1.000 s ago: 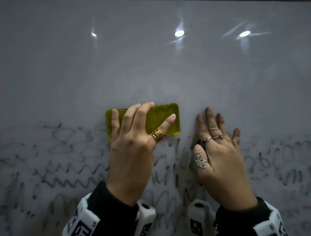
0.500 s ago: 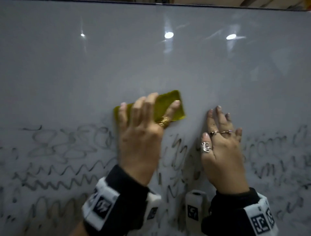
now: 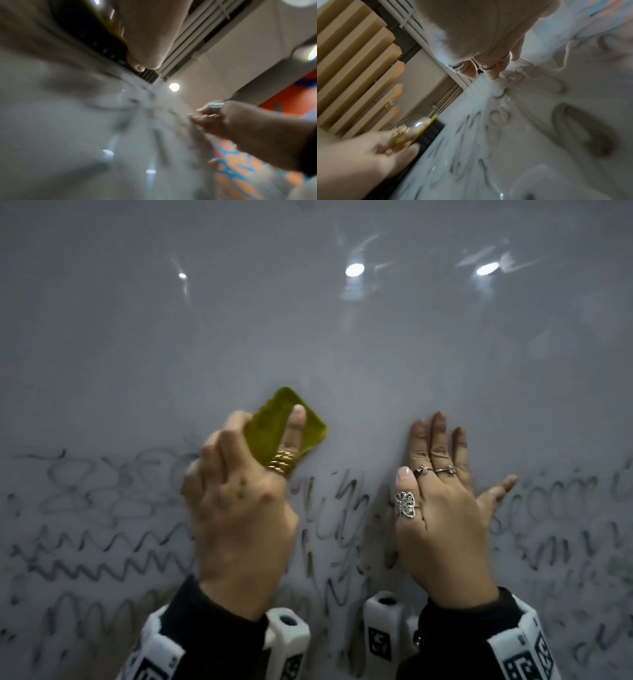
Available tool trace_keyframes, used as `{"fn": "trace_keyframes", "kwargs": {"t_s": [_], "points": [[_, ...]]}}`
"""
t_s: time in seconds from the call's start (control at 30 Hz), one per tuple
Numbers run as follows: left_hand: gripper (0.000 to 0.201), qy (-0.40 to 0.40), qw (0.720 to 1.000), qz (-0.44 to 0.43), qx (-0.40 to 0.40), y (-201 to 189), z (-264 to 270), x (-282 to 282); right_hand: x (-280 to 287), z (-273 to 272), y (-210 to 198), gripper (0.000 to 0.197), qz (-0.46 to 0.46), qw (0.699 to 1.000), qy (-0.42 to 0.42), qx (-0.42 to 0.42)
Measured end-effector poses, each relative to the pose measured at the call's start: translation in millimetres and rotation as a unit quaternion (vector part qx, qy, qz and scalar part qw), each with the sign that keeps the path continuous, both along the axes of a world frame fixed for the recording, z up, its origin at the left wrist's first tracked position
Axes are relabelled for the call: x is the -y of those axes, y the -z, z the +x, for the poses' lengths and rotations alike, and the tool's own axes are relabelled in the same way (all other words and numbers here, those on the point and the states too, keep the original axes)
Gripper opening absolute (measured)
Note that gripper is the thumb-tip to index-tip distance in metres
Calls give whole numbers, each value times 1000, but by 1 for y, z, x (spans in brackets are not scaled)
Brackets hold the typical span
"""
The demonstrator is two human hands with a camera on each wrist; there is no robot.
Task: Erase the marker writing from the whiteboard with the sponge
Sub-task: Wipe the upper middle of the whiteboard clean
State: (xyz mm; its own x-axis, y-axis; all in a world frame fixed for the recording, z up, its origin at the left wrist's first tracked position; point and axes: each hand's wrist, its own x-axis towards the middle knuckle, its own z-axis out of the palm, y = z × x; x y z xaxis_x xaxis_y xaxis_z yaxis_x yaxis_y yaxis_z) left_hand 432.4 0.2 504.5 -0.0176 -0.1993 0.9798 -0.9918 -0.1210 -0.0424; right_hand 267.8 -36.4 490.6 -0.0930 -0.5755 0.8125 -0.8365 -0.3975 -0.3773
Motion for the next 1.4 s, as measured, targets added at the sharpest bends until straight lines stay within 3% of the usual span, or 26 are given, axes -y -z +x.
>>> {"fn": "trace_keyframes", "kwargs": {"t_s": [0.1,0.17,0.27,0.37,0.5,0.63,0.7,0.87,0.93,1.1,1.4], "points": [[86,-25,995,-6,-94,8,7,-2,1,2,-2,77,31,999,10,-27],[83,-23,993,4,-114,8,-9,4,-1,5,-2,81,39,999,8,-23],[80,5,999,9,-53,6,-29,9,-7,12,-4,84,-22,998,-46,26],[80,9,1000,4,-9,5,-13,-1,-11,29,-5,80,-154,972,-173,49],[75,117,993,-15,27,2,25,-17,-17,63,-2,66,-219,932,-288,-6],[35,222,969,-17,105,1,65,-14,-17,89,4,57,-237,937,-257,-28],[27,260,960,-32,103,4,74,-10,-20,98,9,58,-232,944,-234,-10],[34,356,934,-17,-33,12,97,-10,-30,127,16,62,-229,954,-192,7],[37,353,935,-16,-30,10,106,-10,-32,137,15,62,-228,958,-174,8],[28,216,963,-64,149,2,135,-16,-33,162,11,63,-231,960,-158,14],[38,218,971,-80,48,15,179,-32,-43,207,4,66,-230,950,-210,-24]]}}
